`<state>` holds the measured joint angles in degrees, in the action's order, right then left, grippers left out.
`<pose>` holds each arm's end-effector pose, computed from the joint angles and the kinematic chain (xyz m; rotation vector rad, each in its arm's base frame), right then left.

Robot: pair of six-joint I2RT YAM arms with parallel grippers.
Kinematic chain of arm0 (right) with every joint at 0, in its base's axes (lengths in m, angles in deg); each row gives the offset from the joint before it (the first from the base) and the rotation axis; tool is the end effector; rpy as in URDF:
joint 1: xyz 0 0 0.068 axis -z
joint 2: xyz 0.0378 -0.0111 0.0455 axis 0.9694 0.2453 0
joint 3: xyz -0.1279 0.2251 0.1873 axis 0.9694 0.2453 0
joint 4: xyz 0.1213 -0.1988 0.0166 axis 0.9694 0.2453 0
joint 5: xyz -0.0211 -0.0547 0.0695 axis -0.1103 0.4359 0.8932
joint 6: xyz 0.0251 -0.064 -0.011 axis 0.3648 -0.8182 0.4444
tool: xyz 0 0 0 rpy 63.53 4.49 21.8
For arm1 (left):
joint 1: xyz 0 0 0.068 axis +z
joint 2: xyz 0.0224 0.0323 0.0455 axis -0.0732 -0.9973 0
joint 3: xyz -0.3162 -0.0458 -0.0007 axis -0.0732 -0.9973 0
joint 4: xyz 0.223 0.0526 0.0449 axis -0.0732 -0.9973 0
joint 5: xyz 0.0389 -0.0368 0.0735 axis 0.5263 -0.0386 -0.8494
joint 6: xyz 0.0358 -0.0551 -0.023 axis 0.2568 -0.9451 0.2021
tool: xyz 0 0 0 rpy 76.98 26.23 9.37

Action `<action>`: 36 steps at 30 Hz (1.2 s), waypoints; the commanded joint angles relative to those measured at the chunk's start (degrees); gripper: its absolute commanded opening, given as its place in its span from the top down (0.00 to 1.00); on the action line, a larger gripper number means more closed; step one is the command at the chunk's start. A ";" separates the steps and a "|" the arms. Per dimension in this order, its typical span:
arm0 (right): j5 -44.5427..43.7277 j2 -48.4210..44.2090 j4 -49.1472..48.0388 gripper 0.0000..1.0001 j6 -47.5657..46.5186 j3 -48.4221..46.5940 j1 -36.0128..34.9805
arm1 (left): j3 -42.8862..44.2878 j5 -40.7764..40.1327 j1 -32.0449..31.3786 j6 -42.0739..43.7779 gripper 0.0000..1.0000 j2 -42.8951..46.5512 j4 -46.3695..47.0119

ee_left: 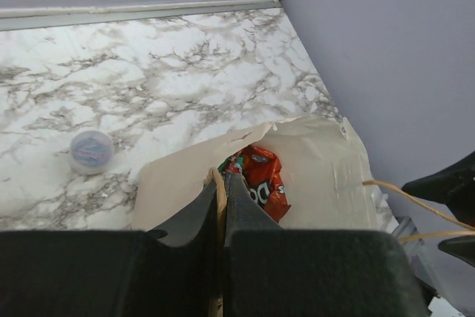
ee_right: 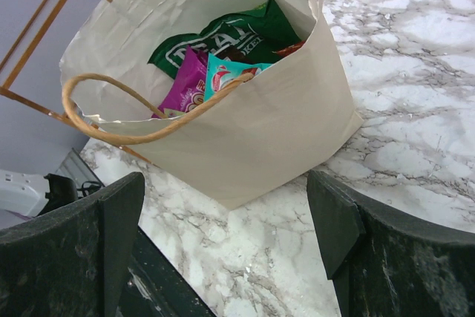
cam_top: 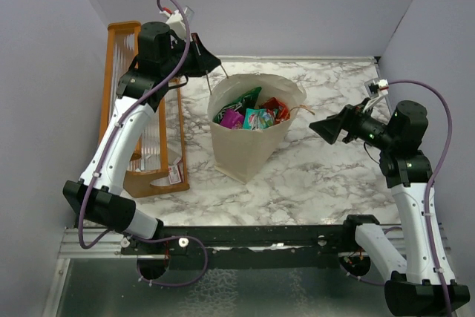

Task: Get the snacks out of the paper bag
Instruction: Adjust the paper bag at the center of the board.

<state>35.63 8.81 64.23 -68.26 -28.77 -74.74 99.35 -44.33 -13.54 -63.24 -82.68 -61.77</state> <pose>0.1154 0.0376 0.3939 -0.1838 1.8882 0.9629 0.2777 -0.1123 0.4997 0.1029 1.8848 -0.9452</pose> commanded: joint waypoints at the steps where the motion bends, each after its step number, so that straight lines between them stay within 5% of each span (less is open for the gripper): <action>1: 0.83 -0.31 0.92 0.09 -1.20 -3.38 -0.29 | 9.28 0.21 2.60 6.02 1.00 -1.79 2.45; 8: 4.91 1.00 0.83 0.09 -1.80 -3.83 -0.36 | 19.08 0.84 4.64 12.11 1.00 -6.14 -0.61; 17: 10.63 4.62 -1.48 0.13 -0.49 -4.18 -2.88 | 20.14 11.74 4.73 13.09 1.00 -6.93 2.69; 26: 6.76 9.22 1.86 0.15 -0.90 -13.97 -6.82 | 1.79 24.96 4.11 3.75 1.00 0.61 21.91; 36: -3.54 16.62 6.21 0.18 -2.42 -23.60 -18.58 | -5.55 25.57 -0.86 -4.15 1.00 5.02 31.43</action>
<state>39.34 22.93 67.64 -69.84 -49.69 -88.40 93.08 -22.25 -12.62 -62.43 -81.74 -41.62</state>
